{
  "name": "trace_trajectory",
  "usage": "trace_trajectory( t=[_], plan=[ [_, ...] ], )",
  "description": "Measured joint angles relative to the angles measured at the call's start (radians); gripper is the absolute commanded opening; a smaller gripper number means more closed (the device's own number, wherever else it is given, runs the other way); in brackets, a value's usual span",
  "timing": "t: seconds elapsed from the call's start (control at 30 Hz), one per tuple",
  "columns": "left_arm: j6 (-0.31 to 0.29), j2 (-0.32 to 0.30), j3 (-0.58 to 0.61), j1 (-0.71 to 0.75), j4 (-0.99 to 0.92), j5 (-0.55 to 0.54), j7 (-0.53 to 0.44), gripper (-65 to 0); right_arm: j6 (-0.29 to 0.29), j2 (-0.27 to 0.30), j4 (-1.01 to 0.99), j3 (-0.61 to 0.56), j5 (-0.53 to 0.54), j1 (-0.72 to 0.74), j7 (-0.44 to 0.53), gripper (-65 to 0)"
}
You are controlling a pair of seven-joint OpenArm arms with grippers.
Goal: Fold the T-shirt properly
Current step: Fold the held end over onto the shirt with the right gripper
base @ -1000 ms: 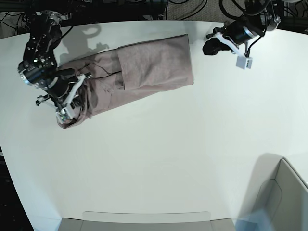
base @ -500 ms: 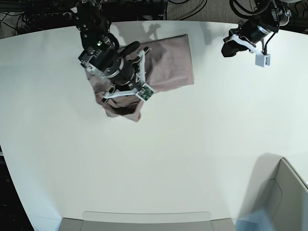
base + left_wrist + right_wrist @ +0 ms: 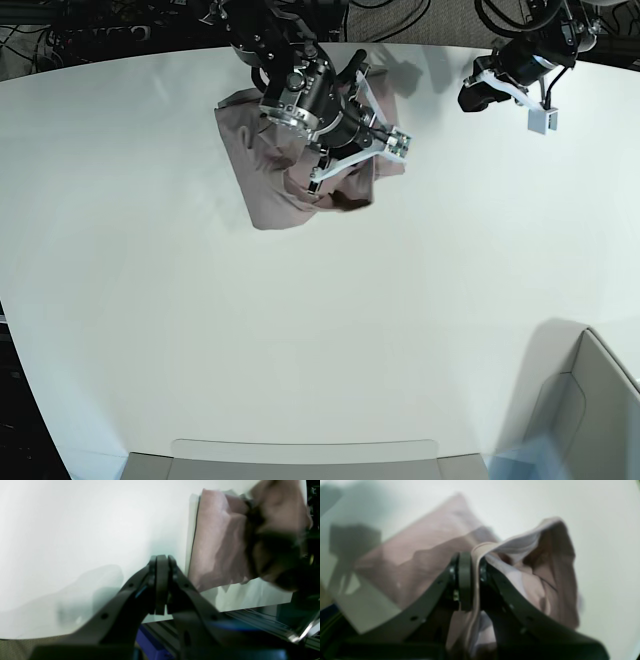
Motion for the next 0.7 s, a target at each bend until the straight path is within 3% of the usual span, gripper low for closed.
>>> trace_trajectory(
  t=[0.17, 0.27, 0.4, 0.57, 0.7],
  plan=[
    [0.000, 0.000, 0.000, 0.000, 0.000, 0.000, 0.000, -65.0, 0.000, 0.002, -0.008, -0.101, -0.007, 0.006, 0.005, -42.2],
    [0.000, 0.000, 0.000, -0.001, -0.019, 0.000, -0.008, -65.0, 0.000, 0.002, -0.005, -0.146, 0.023, 0.010, 0.061, -35.9],
    [0.000, 0.000, 0.000, -0.003, -0.068, 0.000, -0.011, -65.0, 0.002, 0.005, 0.052, -0.127, 0.012, 0.011, 0.087, -34.9],
    [0.000, 0.000, 0.000, -0.003, -0.095, 0.000, -0.011, -65.0, 0.001, 0.005, 0.159, 0.052, 0.010, 0.011, 0.095, -34.9],
    [0.000, 0.000, 0.000, -0.004, -0.093, 0.000, -0.014, -65.0, 0.001, 0.087, 0.195, 0.156, 0.007, 0.005, 0.087, -34.9]
  ],
)
